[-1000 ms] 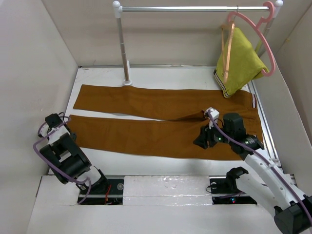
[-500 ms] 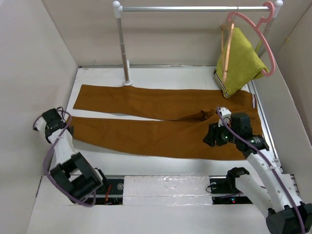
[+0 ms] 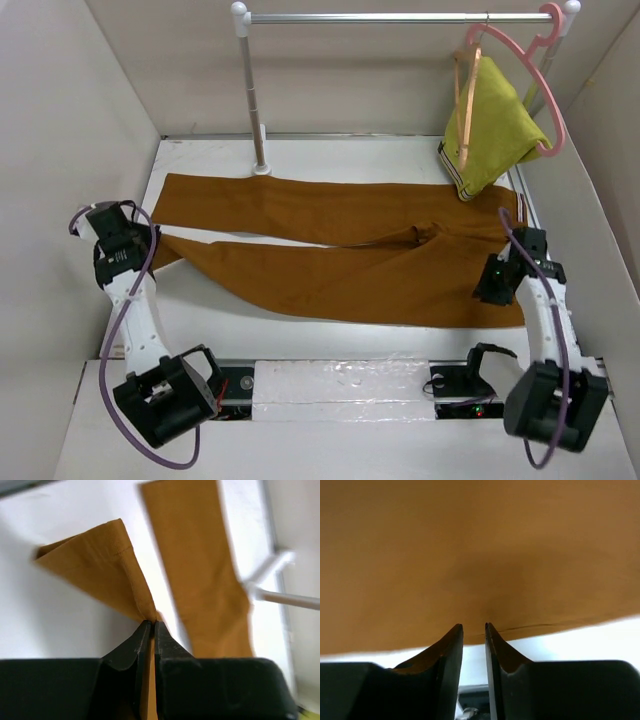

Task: Place the trousers on the hanger
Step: Fold the trousers at the center of the board.

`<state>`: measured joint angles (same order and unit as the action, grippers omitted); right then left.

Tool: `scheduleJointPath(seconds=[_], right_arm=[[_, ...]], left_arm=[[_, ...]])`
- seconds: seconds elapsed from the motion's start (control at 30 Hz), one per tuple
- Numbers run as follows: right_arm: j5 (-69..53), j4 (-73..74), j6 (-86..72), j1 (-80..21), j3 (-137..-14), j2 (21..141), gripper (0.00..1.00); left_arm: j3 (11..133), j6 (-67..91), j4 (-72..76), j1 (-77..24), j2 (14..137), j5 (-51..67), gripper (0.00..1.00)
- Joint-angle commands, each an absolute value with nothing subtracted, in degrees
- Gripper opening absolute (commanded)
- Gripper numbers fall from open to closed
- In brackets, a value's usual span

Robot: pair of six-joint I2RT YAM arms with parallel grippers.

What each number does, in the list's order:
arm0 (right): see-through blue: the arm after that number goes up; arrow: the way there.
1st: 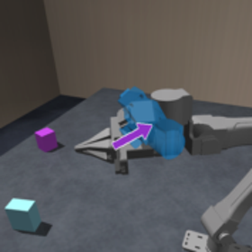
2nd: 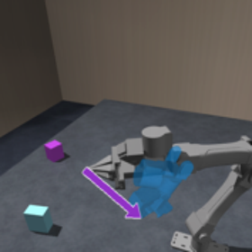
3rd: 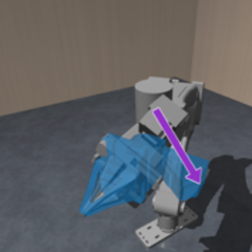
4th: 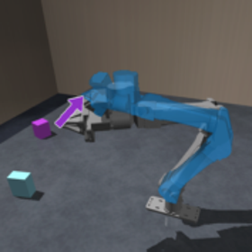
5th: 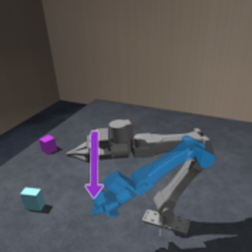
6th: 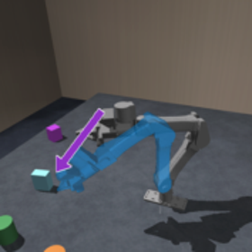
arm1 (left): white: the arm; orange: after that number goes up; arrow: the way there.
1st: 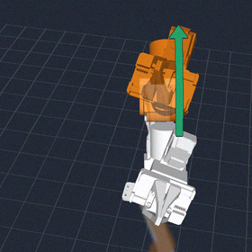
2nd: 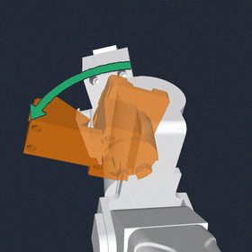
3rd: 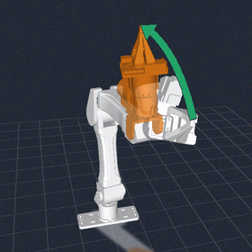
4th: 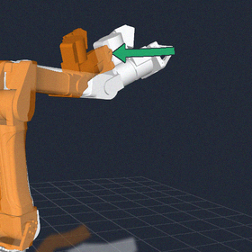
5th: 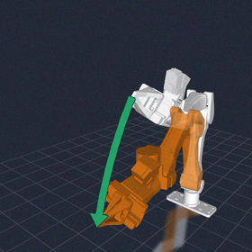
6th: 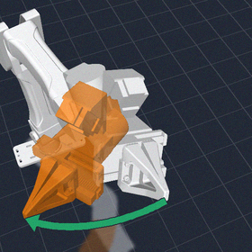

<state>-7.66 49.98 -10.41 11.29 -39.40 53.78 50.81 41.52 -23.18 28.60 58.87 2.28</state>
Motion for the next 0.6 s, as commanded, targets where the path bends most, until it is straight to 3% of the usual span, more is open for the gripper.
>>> scheduleJointPath(seconds=[0.0, 0.17, 0.33, 0.57], right_arm=[[-1.16, 49.66, -13.09, 20.62, -40.34, 59.04, 0.33], [-0.35, 47.99, -12.65, 44.62, -40.26, 65.56, 0.41], [8.07, 50.00, -16.43, 50.26, -43.33, 64.87, 0.55], [6.50, 45.27, -17.39, 55.37, -40.96, 67.85, 0.60]], left_arm=[[51.95, 48.41, -14.61, 27.16, 55.21, 9.74, 0.00], [51.51, 51.68, -13.80, 21.72, 53.09, 13.01, 0.00], [48.17, 52.47, -11.87, 17.94, 51.68, 14.06, 0.00], [47.20, 50.45, -10.46, 16.70, 54.40, 13.01, 0.00]])
